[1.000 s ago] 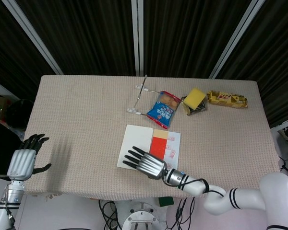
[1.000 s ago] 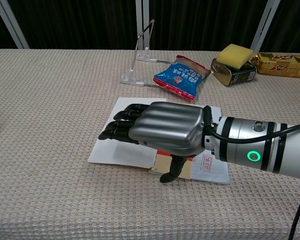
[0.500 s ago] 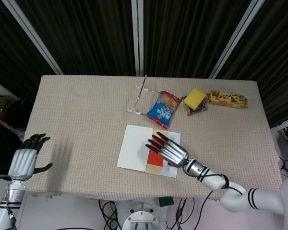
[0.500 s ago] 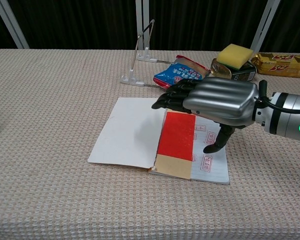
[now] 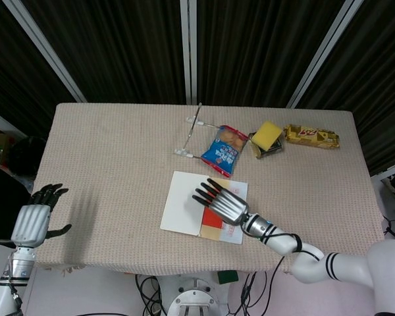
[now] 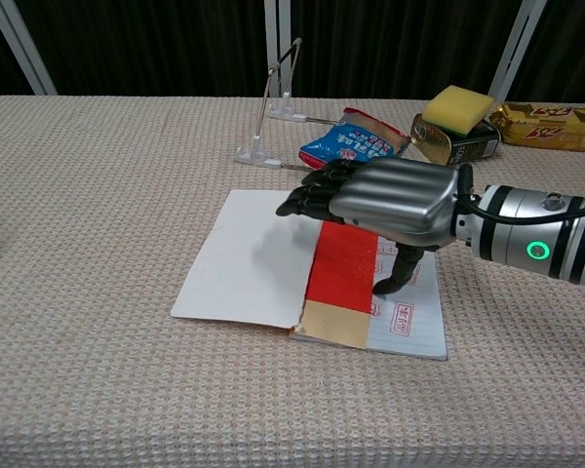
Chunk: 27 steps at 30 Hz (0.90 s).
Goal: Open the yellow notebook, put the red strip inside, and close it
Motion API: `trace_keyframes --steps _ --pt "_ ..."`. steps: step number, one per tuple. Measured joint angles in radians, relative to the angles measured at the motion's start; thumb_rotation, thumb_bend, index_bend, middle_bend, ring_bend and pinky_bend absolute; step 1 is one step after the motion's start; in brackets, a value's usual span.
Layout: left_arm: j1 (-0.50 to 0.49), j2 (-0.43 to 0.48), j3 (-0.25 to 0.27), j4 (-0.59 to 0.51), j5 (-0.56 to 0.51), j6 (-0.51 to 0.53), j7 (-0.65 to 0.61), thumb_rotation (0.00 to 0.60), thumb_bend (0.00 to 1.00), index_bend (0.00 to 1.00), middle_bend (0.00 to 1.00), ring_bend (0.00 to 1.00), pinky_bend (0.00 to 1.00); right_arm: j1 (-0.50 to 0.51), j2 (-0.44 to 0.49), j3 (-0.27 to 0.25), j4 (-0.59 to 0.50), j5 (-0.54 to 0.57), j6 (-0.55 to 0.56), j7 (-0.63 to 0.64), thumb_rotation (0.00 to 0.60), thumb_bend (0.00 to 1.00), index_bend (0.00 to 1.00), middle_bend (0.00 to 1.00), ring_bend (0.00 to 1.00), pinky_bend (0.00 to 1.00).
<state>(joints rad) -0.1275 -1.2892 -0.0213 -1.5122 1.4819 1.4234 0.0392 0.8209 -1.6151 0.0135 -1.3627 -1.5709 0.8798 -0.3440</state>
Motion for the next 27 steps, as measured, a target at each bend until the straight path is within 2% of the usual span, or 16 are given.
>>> trace_keyframes --steps 9,14,16,17,20,23,24,27 --pt "0.002 -0.005 0.001 0.007 0.003 0.004 -0.006 0.6 0.05 0.19 0.13 0.11 0.2 0.007 0.002 0.005 -0.003 -0.001 -0.001 0.0 0.6 0.0 0.06 0.04 0.0 0.0" --pt "0.004 -0.003 0.002 0.007 0.005 0.006 -0.006 0.6 0.05 0.19 0.13 0.11 0.2 0.001 0.058 -0.007 -0.06 -0.008 0.004 -0.017 0.6 0.02 0.06 0.04 0.0 0.0" --pt "0.004 -0.002 0.002 0.005 0.007 0.008 -0.005 0.6 0.05 0.19 0.13 0.11 0.2 0.002 0.098 -0.012 -0.106 -0.013 0.0 -0.029 0.6 0.09 0.06 0.05 0.0 0.0" --pt "0.004 -0.001 0.001 0.004 0.008 0.011 -0.004 0.6 0.05 0.19 0.13 0.11 0.2 0.004 0.116 -0.014 -0.129 -0.016 -0.003 -0.034 0.6 0.17 0.07 0.06 0.0 0.0" --pt "0.005 -0.001 0.0 -0.004 0.014 0.02 0.0 0.6 0.05 0.19 0.13 0.11 0.2 0.02 0.173 -0.018 -0.215 -0.028 -0.027 -0.046 0.6 0.46 0.16 0.07 0.0 0.0" --pt "0.01 -0.001 0.003 -0.012 0.019 0.028 0.006 0.6 0.05 0.19 0.13 0.11 0.2 0.057 0.199 -0.013 -0.277 -0.036 -0.083 -0.06 0.6 0.68 0.29 0.06 0.0 0.0" --pt "0.011 -0.001 0.004 -0.013 0.02 0.029 0.008 0.6 0.05 0.19 0.13 0.11 0.2 0.07 0.199 -0.009 -0.286 -0.036 -0.102 -0.068 0.6 0.73 0.33 0.05 0.0 0.0" --pt "0.02 0.001 0.008 -0.016 0.019 0.036 0.01 0.6 0.05 0.19 0.13 0.11 0.2 0.114 0.175 0.01 -0.3 -0.029 -0.154 -0.105 0.6 0.79 0.37 0.05 0.0 0.0"
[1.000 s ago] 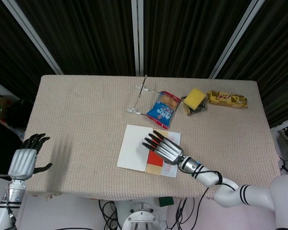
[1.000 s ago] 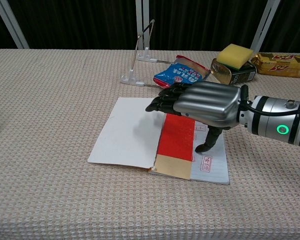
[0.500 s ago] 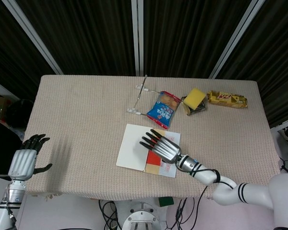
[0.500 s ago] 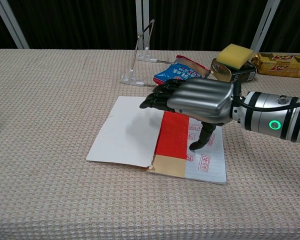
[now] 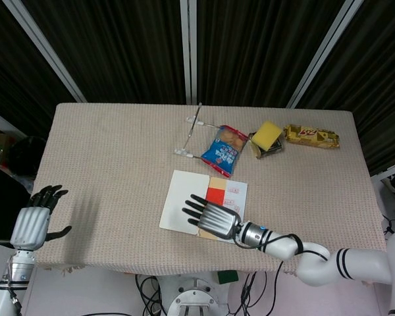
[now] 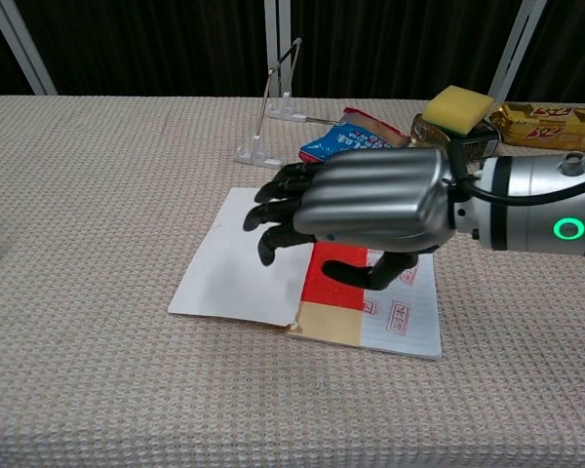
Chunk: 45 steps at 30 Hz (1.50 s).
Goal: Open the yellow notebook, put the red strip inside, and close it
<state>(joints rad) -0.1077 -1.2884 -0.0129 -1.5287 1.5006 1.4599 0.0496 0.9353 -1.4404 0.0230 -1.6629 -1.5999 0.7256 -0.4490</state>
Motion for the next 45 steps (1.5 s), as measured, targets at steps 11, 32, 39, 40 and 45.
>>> trace_keyframes --steps 11,32,39,40,45 --pt "0.018 -0.004 0.005 0.015 -0.003 0.015 -0.018 0.6 0.05 0.19 0.13 0.11 0.2 0.092 -0.142 0.042 0.06 0.032 -0.095 -0.117 0.6 0.81 0.41 0.05 0.0 0.0" --pt "0.027 -0.009 0.003 0.027 0.0 0.021 -0.031 0.6 0.05 0.19 0.13 0.11 0.2 0.116 -0.285 0.019 0.226 0.029 -0.058 -0.422 0.6 0.8 0.42 0.04 0.0 0.0" --pt "0.027 -0.004 -0.001 0.019 0.004 0.025 -0.027 0.6 0.05 0.19 0.13 0.11 0.2 0.081 -0.272 0.02 0.204 0.022 0.027 -0.505 0.6 0.8 0.43 0.04 0.0 0.0" --pt "0.027 -0.005 -0.001 0.018 0.005 0.025 -0.026 0.6 0.05 0.19 0.13 0.11 0.2 0.073 -0.264 0.02 0.193 0.023 0.039 -0.521 0.6 0.8 0.43 0.04 0.0 0.0" --pt "0.02 -0.004 -0.003 0.009 0.013 0.022 -0.018 0.6 0.05 0.19 0.13 0.11 0.2 0.039 -0.229 0.019 0.136 0.034 0.083 -0.581 0.6 0.8 0.44 0.04 0.0 0.0"
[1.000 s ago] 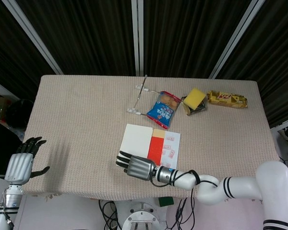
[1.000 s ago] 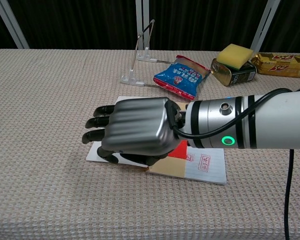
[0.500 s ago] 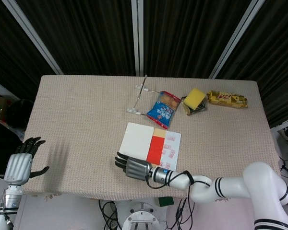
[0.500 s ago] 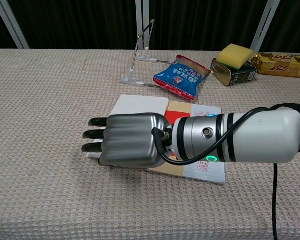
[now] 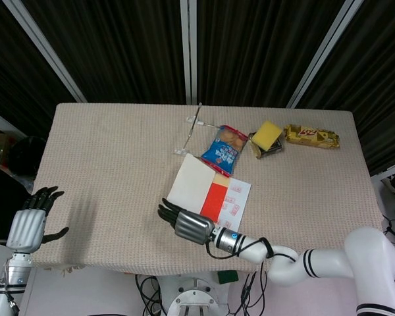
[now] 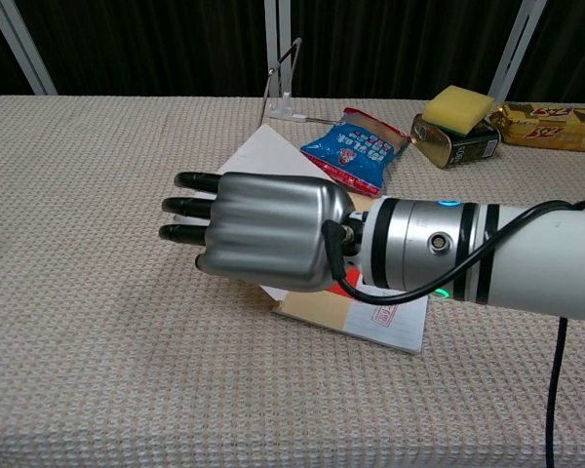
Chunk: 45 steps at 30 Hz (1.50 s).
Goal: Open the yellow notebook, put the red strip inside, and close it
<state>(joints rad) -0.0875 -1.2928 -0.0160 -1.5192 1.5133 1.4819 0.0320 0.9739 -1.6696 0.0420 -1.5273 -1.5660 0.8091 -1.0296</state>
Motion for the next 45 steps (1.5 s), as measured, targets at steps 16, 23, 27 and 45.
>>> trace_keyframes --steps 16,23,27,45 --pt "-0.016 0.01 -0.005 -0.019 0.008 -0.013 0.017 0.6 0.05 0.19 0.13 0.11 0.2 -0.08 0.099 -0.005 -0.165 0.019 0.1 -0.066 0.6 0.79 0.44 0.04 0.0 0.0" --pt "-0.024 0.01 -0.006 -0.018 0.012 -0.019 0.018 0.6 0.05 0.19 0.13 0.11 0.2 -0.127 0.157 -0.018 -0.258 0.048 0.139 -0.043 0.6 0.78 0.44 0.04 0.0 0.0" --pt "-0.03 0.009 -0.007 -0.017 0.015 -0.025 0.018 0.6 0.05 0.19 0.13 0.11 0.2 -0.163 0.198 -0.039 -0.307 0.07 0.158 -0.002 0.6 0.78 0.45 0.05 0.0 0.0" --pt "-0.057 0.0 -0.016 -0.017 0.017 -0.044 0.02 0.6 0.05 0.19 0.13 0.11 0.2 -0.26 0.3 -0.119 -0.349 0.101 0.125 0.683 0.6 0.72 0.35 0.09 0.0 0.23"
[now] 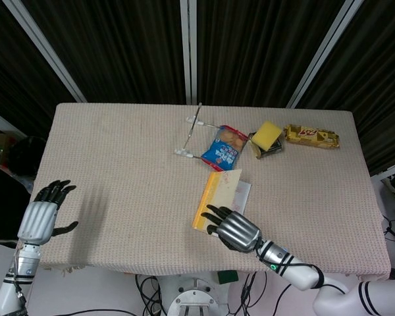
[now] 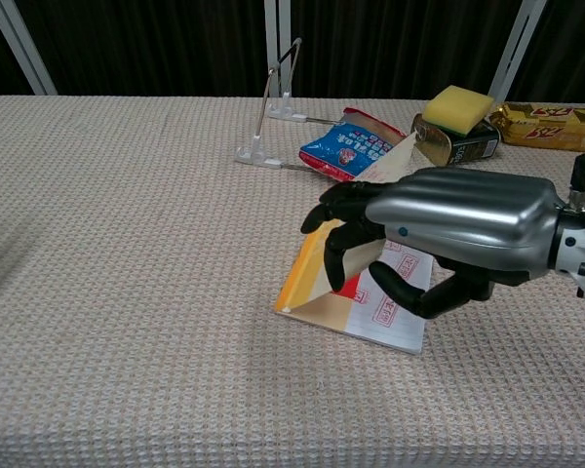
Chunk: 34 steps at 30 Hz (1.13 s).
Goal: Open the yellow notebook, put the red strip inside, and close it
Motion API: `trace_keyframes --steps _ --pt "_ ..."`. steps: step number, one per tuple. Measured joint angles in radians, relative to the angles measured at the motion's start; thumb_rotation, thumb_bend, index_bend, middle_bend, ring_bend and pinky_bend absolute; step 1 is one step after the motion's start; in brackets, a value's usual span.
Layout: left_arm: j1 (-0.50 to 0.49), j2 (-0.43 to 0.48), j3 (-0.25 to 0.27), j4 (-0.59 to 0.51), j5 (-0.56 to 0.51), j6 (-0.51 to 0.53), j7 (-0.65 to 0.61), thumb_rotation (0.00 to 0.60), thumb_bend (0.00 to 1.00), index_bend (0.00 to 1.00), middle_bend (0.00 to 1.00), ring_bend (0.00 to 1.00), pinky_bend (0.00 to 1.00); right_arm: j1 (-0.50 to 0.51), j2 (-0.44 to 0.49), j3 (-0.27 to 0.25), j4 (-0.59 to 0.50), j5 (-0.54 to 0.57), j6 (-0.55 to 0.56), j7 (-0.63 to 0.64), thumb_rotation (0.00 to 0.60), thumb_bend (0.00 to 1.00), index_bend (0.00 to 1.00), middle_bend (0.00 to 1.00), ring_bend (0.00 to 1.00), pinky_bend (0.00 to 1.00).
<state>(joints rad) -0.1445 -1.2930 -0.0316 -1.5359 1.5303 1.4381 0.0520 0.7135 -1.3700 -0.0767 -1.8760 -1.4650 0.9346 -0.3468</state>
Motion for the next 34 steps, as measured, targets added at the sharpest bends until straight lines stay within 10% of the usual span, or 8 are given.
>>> trace_keyframes --steps 8,25,34 --pt "0.0 0.002 0.001 -0.002 0.002 0.007 -0.001 0.6 0.05 0.19 0.13 0.11 0.2 -0.024 0.059 -0.04 0.027 -0.064 -0.032 0.236 0.6 0.16 0.13 0.06 0.0 0.18" --pt "0.017 -0.004 -0.015 0.021 -0.037 0.032 0.008 0.6 0.05 0.19 0.13 0.11 0.2 -0.336 0.174 0.018 0.171 0.009 0.45 0.174 0.6 0.21 0.03 0.03 0.0 0.04" --pt "0.026 -0.005 0.001 0.006 -0.02 0.042 0.018 0.6 0.05 0.19 0.13 0.11 0.2 -0.518 0.212 0.006 0.254 0.053 0.58 0.375 0.6 0.21 0.0 0.0 0.0 0.0"
